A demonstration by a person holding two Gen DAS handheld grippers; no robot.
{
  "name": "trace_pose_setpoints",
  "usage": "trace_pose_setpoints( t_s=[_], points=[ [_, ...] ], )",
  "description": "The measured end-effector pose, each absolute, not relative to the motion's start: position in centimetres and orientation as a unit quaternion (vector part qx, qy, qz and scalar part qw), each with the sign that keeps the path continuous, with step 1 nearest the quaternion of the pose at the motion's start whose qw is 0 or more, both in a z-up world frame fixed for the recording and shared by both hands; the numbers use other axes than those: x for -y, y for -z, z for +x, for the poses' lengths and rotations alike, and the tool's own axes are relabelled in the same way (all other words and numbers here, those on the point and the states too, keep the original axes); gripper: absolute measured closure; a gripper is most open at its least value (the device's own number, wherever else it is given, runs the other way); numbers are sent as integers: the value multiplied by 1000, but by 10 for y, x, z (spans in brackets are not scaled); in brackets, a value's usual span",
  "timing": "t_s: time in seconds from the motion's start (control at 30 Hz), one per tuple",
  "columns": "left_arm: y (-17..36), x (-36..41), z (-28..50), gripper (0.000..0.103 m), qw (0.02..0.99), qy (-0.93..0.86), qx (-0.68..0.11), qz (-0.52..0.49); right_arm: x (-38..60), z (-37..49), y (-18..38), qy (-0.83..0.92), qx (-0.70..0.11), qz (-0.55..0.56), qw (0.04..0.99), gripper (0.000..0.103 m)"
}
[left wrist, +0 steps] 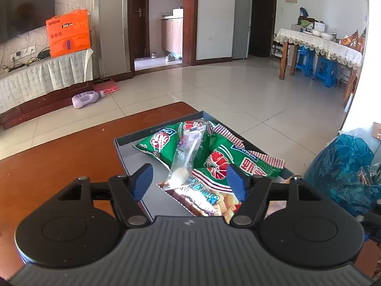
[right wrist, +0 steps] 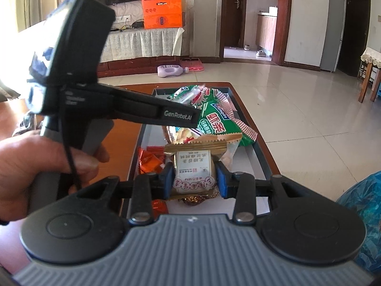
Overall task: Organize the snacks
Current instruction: 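Open left tool to drop lollipop while right tool drops cookie packet into box, then move left tool to seed bag while right tool approaches small wrapped candy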
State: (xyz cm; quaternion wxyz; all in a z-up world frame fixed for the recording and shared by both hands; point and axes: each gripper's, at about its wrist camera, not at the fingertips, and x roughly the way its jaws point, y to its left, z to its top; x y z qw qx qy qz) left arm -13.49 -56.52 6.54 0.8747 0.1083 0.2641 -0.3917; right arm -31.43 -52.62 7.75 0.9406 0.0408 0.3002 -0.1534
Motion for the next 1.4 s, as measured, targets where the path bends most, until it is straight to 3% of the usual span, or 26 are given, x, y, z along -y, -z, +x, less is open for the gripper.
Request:
trace_pose_setpoints(
  t_s=[0.37, 0.73, 1.1, 1.4],
  points=[
    [-69, 542, -141, 25, 873, 395, -262, 112, 532, -303, -58, 169, -316, 40, 933, 60],
    [-79, 514, -162, 25, 873, 402, -254, 107, 526, -313, -64, 191, -287, 35, 938, 40],
    [-102, 462, -163, 25, 887, 379, -250, 81, 500, -320, -88, 179, -216, 38, 959, 40],
    [-108, 394, -165, 24, 904, 328, -260, 80, 435, -286, -92, 103, -235, 3, 967, 40]
  ],
)
